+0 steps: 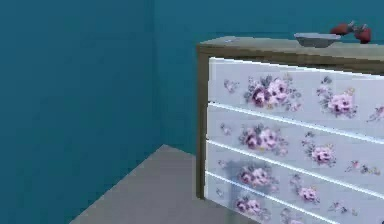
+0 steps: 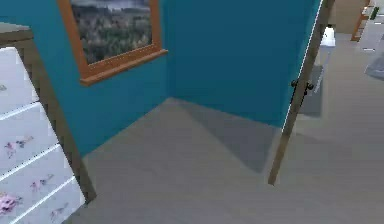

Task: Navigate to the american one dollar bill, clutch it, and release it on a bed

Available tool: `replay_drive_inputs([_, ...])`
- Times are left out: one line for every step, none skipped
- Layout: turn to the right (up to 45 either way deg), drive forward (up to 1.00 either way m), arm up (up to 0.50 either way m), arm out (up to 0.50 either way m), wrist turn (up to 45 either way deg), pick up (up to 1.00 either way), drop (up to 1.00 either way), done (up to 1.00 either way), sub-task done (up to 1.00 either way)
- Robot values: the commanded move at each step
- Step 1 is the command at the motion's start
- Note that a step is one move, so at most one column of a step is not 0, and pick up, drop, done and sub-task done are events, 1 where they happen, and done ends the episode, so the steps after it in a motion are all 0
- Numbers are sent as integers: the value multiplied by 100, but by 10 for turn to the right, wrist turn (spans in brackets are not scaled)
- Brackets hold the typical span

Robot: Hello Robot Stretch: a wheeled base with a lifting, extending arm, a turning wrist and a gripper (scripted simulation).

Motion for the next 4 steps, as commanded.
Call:
replay_drive_inputs([450,0,0,0,0,0,0,0,0])
replay_drive_inputs([450,0,0,0,0,0,0,0,0])
replay_drive_inputs([450,0,0,0,0,0,0,0,0])
replay_drive_inputs([0,100,0,0,0,0,0,0,0])
